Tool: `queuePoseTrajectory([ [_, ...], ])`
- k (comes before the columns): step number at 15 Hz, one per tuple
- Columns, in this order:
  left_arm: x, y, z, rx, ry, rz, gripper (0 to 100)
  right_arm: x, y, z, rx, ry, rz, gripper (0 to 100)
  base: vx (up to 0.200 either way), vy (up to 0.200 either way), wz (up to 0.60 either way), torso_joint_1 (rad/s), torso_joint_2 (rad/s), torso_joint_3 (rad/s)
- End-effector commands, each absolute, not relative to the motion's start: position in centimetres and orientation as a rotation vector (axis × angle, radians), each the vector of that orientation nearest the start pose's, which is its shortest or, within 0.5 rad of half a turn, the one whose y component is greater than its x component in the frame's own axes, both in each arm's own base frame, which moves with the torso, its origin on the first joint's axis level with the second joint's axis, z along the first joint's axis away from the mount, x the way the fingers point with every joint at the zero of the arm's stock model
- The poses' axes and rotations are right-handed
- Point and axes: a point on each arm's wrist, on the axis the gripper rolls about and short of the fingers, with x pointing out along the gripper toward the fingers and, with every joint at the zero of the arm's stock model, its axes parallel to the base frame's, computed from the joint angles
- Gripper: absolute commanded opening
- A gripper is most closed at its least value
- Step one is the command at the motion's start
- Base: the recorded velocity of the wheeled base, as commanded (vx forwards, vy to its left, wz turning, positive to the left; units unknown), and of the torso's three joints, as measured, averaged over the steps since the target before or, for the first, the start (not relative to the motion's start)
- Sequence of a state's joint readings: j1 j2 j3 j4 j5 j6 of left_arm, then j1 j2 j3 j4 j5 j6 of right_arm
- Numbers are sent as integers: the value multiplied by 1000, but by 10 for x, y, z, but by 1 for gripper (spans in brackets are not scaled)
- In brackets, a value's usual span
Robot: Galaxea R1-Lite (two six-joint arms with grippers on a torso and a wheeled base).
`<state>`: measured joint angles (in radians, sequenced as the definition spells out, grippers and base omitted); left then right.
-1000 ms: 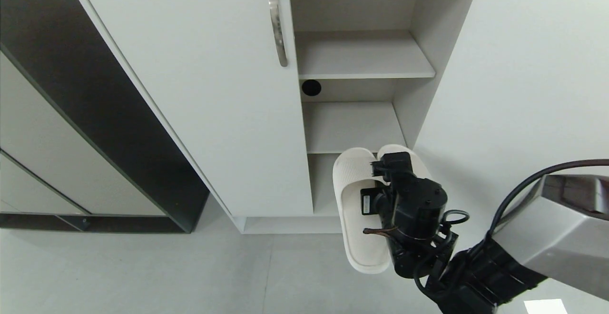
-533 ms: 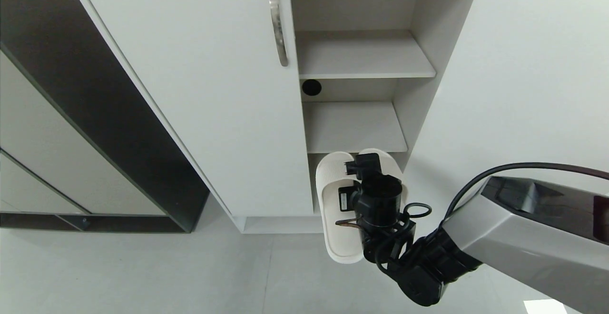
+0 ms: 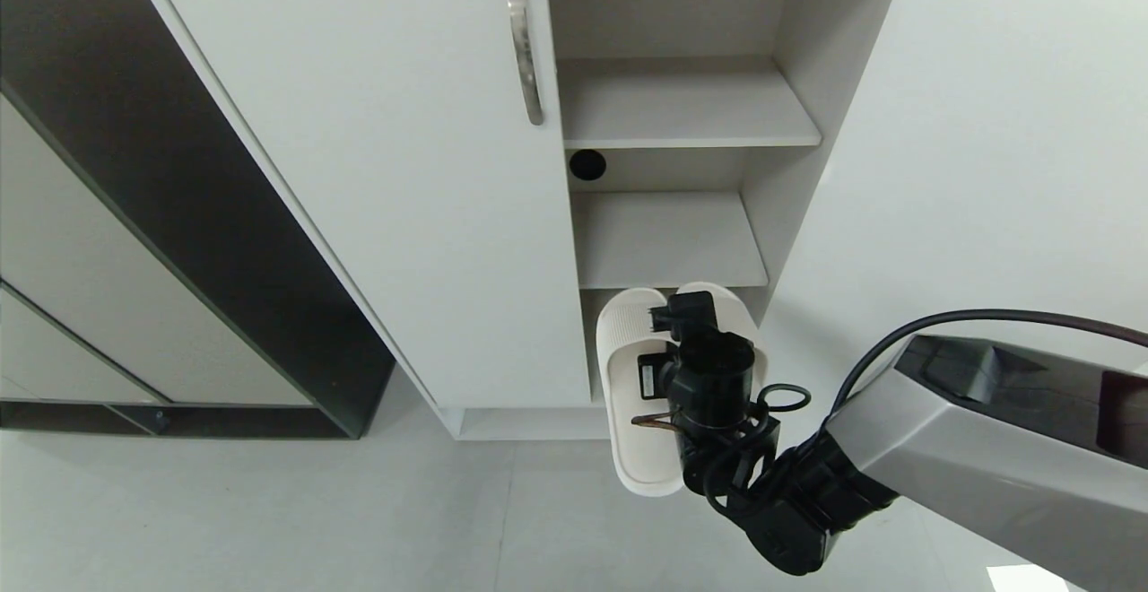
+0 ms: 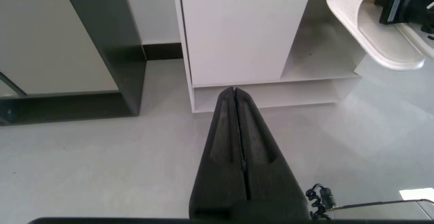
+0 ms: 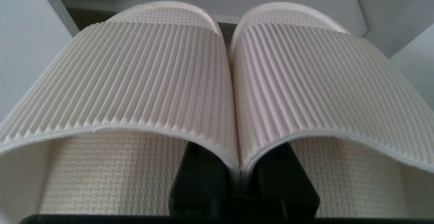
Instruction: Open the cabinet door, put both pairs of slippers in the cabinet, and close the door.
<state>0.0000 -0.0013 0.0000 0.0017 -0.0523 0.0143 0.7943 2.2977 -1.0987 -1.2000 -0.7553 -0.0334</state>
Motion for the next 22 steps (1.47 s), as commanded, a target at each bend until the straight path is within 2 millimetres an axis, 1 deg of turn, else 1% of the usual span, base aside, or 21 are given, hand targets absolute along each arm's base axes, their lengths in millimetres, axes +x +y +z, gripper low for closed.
queuePoseTrajectory([
  [1, -23, -1, 75, 14, 1, -52, 0, 312, 296, 91, -31, -5, 38, 0, 200, 0, 0, 2, 2, 2],
  [8, -23, -1, 75, 14, 1, -52, 0, 314, 293, 96, -24, -15, 30, 0, 200, 0, 0, 1, 2, 2],
  [12, -23, -1, 75, 14, 1, -51, 0, 318, 296, 95, -18, -18, 76, 0, 0, 0, 0, 0, 0, 0],
  [13, -23, -1, 75, 12, 1, -51, 0, 322, 296, 93, -21, -15, 69, 0, 0, 0, 0, 0, 0, 0],
  [18, -23, -1, 75, 12, 1, -51, 0, 352, 298, 100, -12, -26, 41, 0, 0, 0, 0, 0, 0, 0],
  [22, -23, -1, 75, 9, 1, -43, 0, 387, 303, 110, -3, -38, 18, 0, 0, 0, 0, 0, 0, 0],
])
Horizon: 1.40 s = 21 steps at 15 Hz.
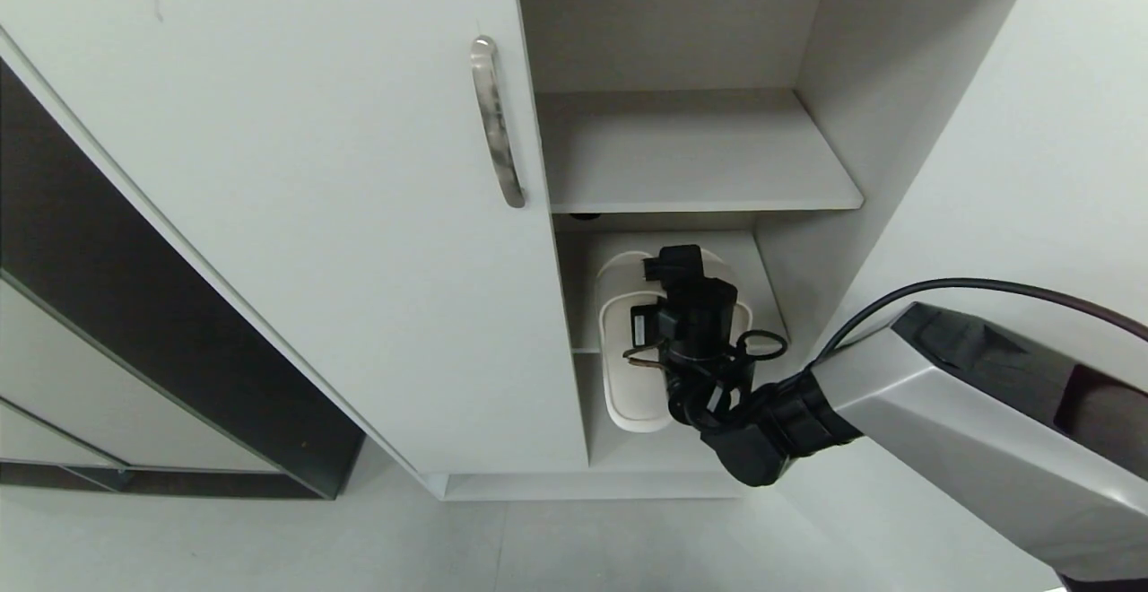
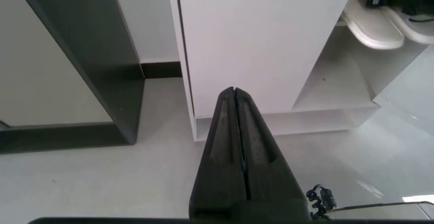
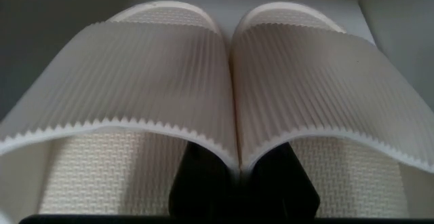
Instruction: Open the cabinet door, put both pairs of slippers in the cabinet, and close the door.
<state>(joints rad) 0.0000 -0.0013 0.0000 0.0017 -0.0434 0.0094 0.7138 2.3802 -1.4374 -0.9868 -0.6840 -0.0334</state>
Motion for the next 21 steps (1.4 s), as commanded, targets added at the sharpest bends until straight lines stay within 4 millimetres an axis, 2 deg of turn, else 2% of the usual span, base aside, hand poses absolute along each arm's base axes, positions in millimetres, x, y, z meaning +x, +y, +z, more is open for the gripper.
queuePoseTrajectory([
  [1, -23, -1, 75, 9, 1, -43, 0, 394, 303, 111, -4, -37, 13, 0, 0, 0, 0, 0, 0, 0],
  [8, -23, -1, 75, 8, 1, -41, 0, 434, 301, 122, 10, -57, -29, 0, 0, 0, 0, 0, 0, 0],
  [11, -23, -1, 75, 8, 1, -41, 0, 438, 302, 127, 15, -67, -30, 0, 0, 0, 0, 0, 0, 0],
  [16, -23, -1, 75, 8, 1, -41, 0, 441, 302, 119, 4, -56, -27, 0, 0, 0, 0, 0, 0, 0],
  [21, -23, -1, 75, 6, 1, -38, 0, 442, 301, 119, 3, -55, -29, 0, 0, 0, 0, 0, 0, 0],
])
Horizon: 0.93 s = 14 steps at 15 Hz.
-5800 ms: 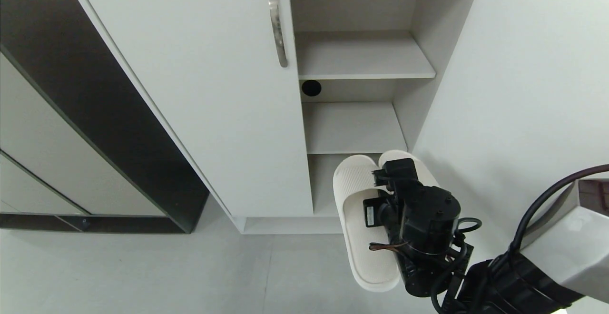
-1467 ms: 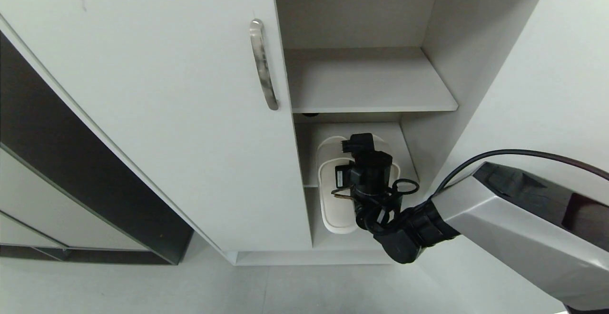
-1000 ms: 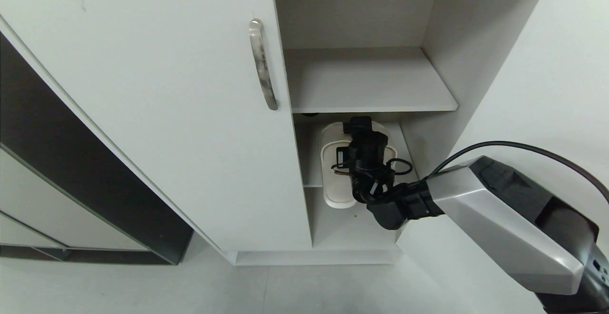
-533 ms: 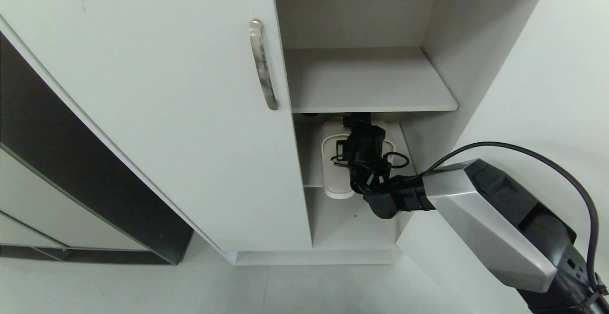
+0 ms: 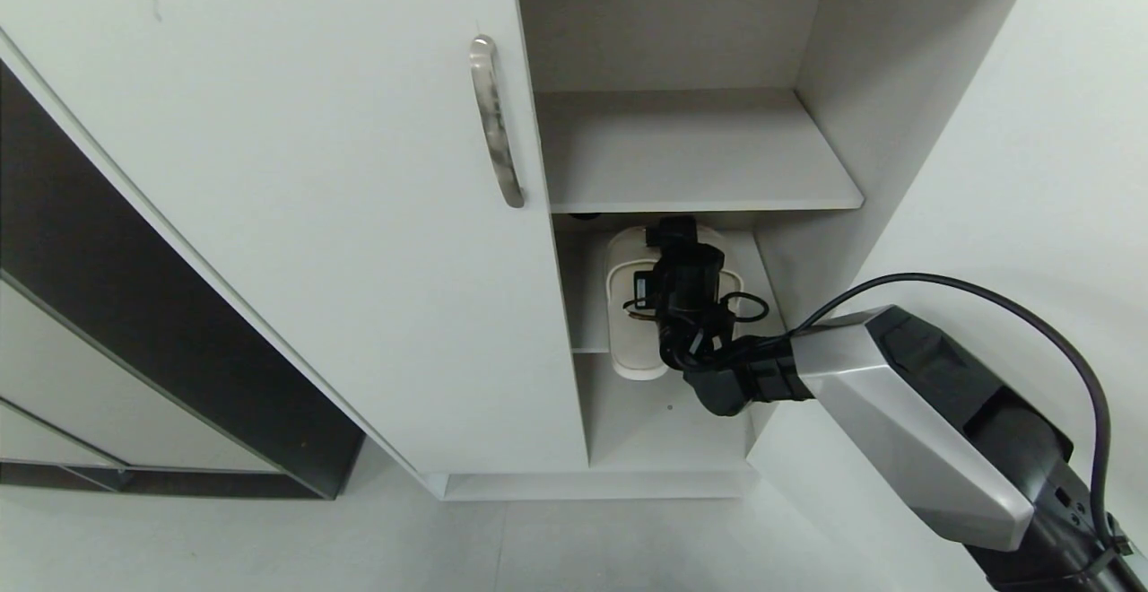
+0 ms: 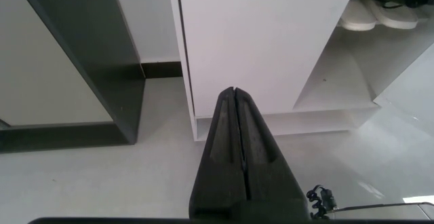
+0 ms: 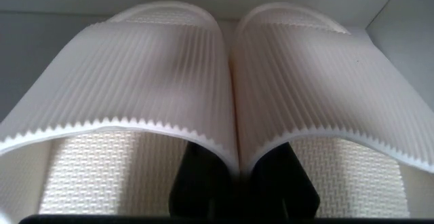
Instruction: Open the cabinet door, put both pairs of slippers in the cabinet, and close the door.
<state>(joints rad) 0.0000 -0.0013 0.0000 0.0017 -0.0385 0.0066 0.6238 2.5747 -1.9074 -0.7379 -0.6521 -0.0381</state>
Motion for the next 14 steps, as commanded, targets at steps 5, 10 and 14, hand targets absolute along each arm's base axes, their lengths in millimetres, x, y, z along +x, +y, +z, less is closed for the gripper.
queuePoseTrajectory([
  [5, -23, -1, 75, 6, 1, -38, 0, 443, 301, 115, -9, -41, -32, 100, 0, 0, 0, 0, 0, 0],
  [10, -23, -1, 75, 6, 1, -38, 0, 423, 296, 122, -20, -25, -22, 100, 0, 0, 0, 0, 0, 0],
  [14, -23, -1, 75, 8, 1, -40, 0, 374, 293, 128, -30, -13, 30, 100, 0, 0, 0, 0, 0, 0],
])
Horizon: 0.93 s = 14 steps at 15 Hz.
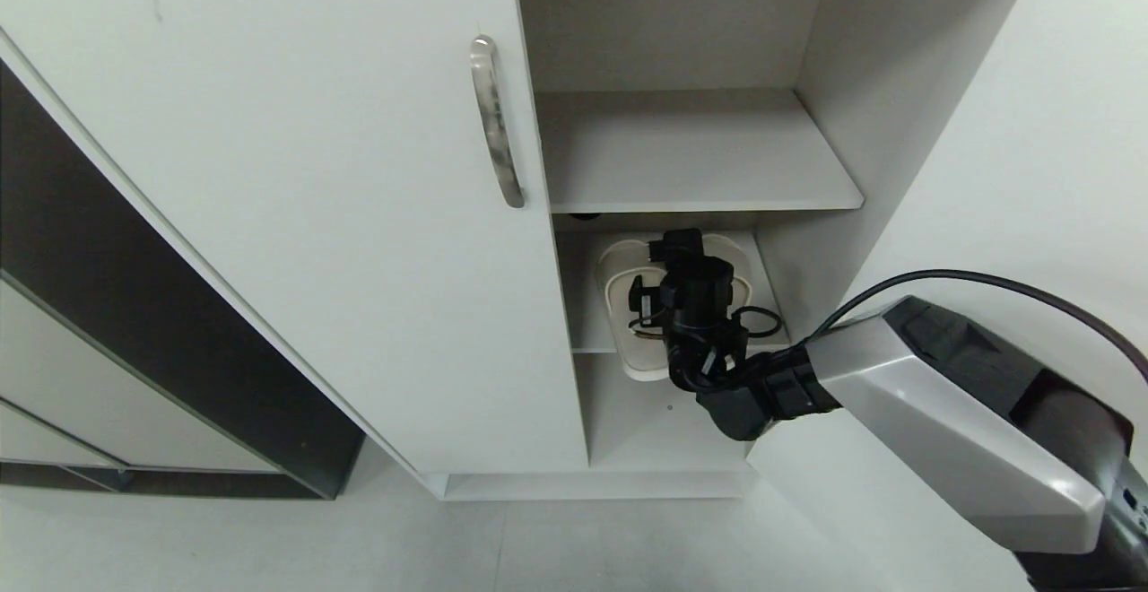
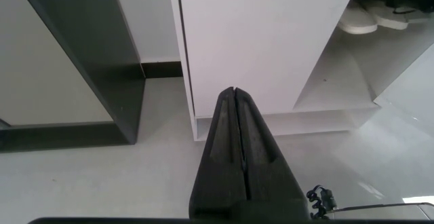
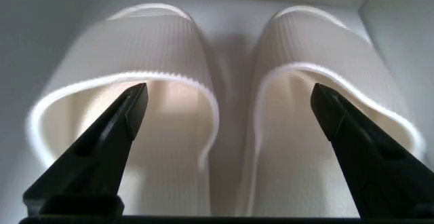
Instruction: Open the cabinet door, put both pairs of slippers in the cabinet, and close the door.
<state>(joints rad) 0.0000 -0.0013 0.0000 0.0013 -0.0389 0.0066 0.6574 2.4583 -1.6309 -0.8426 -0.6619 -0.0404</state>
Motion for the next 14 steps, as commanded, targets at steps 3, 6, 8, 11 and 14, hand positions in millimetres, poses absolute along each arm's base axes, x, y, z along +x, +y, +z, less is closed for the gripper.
queuePoseTrajectory([
  [3, -23, -1, 75, 8, 1, -40, 0, 327, 281, 117, -44, 3, 80, 100, 0, 0, 0, 0, 0, 0],
  [6, -23, -1, 75, 6, 1, -38, 0, 303, 280, 117, -45, -17, 116, 100, -133, 0, 0, 2, 0, 2],
  [8, -23, -1, 75, 6, 1, -40, 0, 299, 281, 124, -36, -30, 125, 100, -200, 0, 0, 5, 2, 2],
  [11, -23, -1, 75, 6, 1, -38, 0, 297, 279, 129, -31, -38, 125, 100, -133, 0, 0, 3, 0, 0],
  [14, -23, -1, 75, 5, 1, -38, 0, 296, 278, 133, -27, -44, 124, 100, 0, 0, 0, 0, 0, 0],
])
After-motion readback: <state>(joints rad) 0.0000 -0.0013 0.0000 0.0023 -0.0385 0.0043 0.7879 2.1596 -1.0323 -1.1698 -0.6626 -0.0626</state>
